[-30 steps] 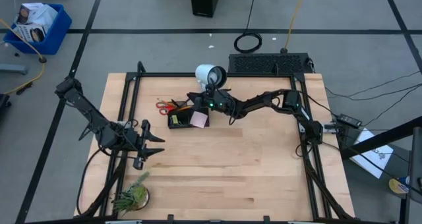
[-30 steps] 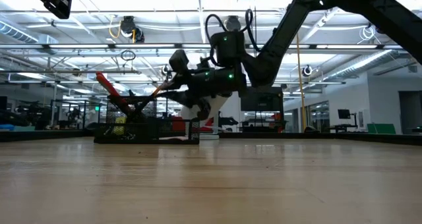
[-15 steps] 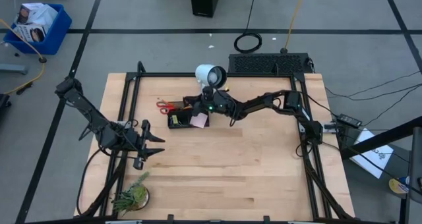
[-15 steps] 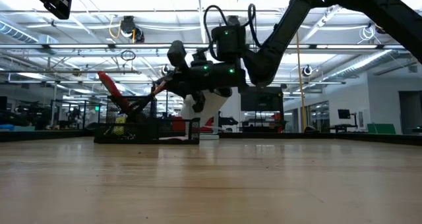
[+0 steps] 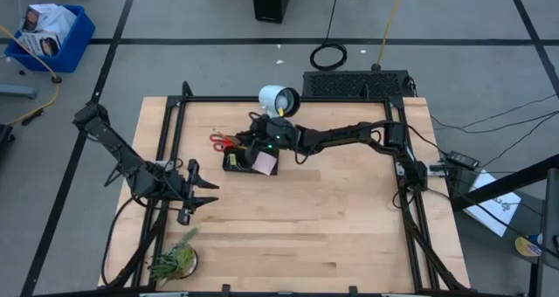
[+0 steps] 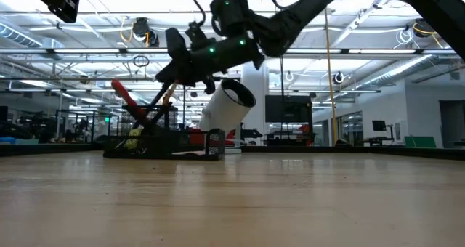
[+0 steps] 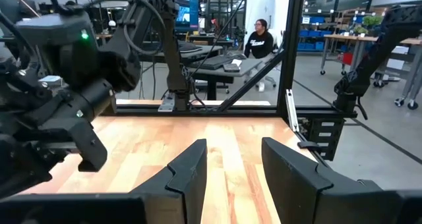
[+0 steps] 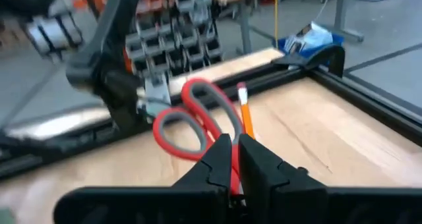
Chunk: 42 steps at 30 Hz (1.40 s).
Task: Pick and place office supplies into organizer
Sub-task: Return to Home Position
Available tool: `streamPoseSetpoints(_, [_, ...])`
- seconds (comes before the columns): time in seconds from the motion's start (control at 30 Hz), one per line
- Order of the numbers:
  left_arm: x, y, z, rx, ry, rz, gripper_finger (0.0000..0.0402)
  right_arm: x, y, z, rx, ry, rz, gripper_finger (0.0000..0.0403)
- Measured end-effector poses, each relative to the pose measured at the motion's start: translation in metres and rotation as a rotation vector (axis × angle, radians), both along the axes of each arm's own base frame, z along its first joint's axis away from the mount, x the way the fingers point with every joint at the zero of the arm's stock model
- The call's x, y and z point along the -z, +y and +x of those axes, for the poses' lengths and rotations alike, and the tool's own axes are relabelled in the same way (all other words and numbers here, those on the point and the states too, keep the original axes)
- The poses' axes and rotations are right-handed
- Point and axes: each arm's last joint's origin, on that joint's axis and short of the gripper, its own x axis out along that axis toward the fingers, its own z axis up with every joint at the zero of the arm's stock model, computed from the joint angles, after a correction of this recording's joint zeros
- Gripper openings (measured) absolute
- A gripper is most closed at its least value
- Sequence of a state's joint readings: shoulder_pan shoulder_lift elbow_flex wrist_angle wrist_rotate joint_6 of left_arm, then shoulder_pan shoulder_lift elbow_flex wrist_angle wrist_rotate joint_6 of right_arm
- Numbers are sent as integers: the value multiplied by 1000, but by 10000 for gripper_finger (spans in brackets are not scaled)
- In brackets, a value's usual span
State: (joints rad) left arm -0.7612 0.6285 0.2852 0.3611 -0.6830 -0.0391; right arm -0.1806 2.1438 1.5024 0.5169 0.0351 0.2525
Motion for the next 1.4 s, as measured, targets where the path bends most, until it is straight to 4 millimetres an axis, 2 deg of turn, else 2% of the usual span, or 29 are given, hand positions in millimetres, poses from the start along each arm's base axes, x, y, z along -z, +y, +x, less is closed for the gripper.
streamPoseSetpoints(0.23, [0,0,0,0,2,0,147,-14,1,8,-56,176,-106,10])
streamPoseSetpoints(0.43, [0,0,0,0,2,3,147,-16,5,10,-85,196,-170,10])
streamPoseSetpoints(0.63, [0,0,0,-1,2,6,147,-15,5,10,-89,204,-175,10])
streamPoseSetpoints(0.87, [0,1,0,-26,1,6,147,-1,6,14,-173,208,-150,15])
streamPoseSetpoints(1.07, [0,1,0,-26,1,3,147,-1,12,17,-209,185,-237,55])
streamPoseSetpoints(1.23, [1,1,0,-26,8,10,147,-4,22,19,-219,167,-300,108])
streamPoseSetpoints(1.4, [2,1,0,-26,15,14,147,-12,22,21,-212,93,-333,152])
